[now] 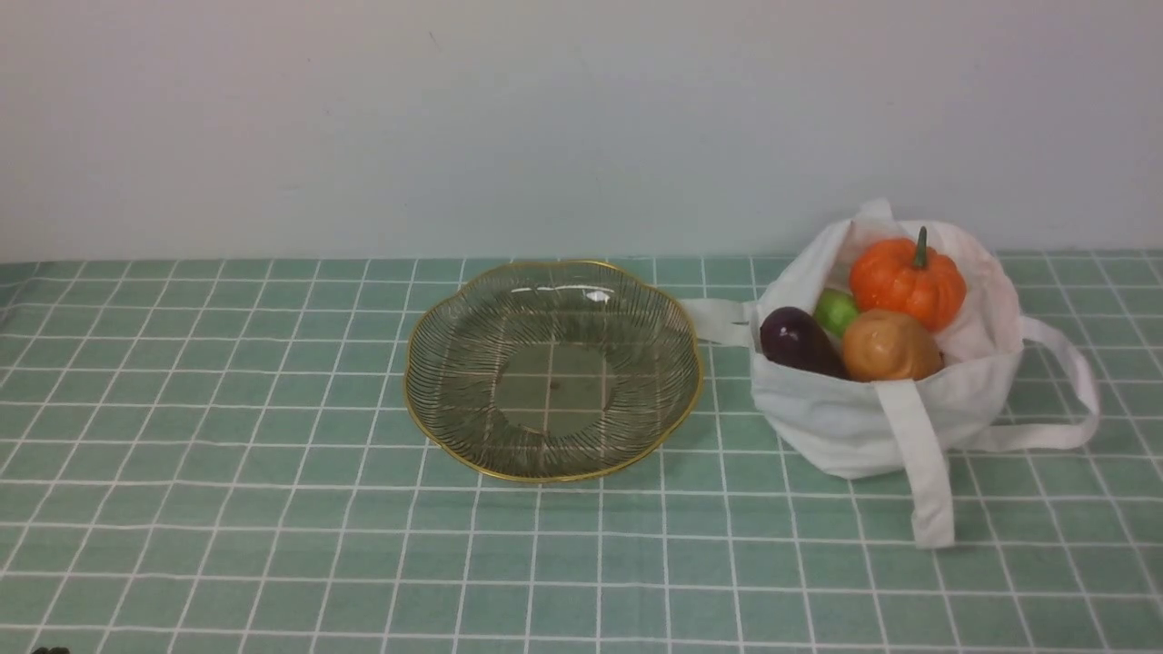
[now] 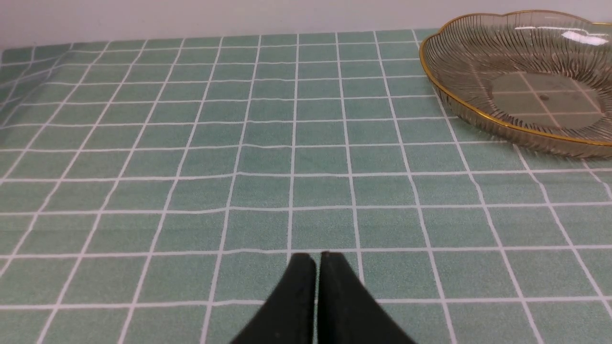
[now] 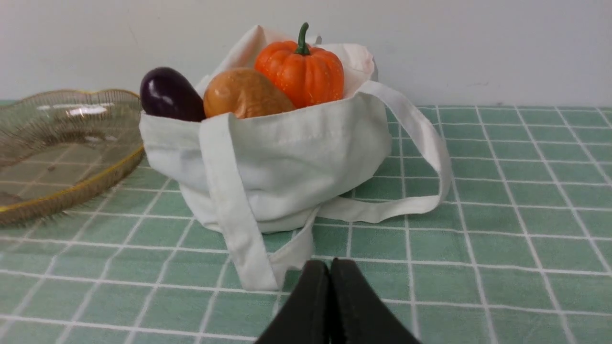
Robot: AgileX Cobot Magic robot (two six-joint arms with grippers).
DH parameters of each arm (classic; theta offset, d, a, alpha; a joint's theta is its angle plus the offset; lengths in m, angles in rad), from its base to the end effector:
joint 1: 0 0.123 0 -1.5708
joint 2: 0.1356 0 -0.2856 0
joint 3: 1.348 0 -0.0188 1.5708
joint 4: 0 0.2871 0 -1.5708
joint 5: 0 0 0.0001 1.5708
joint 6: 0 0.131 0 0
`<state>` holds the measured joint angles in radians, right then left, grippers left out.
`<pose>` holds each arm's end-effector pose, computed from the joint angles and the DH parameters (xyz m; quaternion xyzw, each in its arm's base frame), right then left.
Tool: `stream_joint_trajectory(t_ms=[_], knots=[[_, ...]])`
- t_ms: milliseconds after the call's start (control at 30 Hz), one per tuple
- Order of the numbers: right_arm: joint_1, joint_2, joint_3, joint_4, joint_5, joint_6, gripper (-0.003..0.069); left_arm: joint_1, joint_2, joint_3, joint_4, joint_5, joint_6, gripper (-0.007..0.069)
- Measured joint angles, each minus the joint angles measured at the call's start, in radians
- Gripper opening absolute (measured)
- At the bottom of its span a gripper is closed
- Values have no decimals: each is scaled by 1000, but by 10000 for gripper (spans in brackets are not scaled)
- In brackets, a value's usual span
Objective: Take vegetables from cloth bag on blue coffee tablecloth place on plate.
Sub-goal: 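Reach into the bag and grasp the item inside with the right gripper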
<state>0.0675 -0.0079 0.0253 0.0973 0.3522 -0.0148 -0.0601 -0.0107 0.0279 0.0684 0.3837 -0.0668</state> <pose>0.1270 0.0130 0.1618 -0.0065 0.7990 0.0566 0.5986 0.1262 -0.0042 0.1570 0.0154 0.8085 -0.0083 0.5883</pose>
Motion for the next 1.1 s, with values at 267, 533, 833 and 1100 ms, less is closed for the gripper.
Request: stream_joint_trajectory(t_ms=[267, 533, 833, 1100], knots=[[0, 0, 5, 534, -239, 171, -15, 0, 0, 0, 0, 0, 0, -8], [0, 0, 5, 653, -326, 72, -15, 0, 0, 0, 0, 0, 0, -8], [12, 190, -401, 476, -116, -99, -15, 0, 0, 0, 0, 0, 0, -8], [12, 792, -890, 268, 425, -194, -15, 0, 0, 0, 0, 0, 0, -8]])
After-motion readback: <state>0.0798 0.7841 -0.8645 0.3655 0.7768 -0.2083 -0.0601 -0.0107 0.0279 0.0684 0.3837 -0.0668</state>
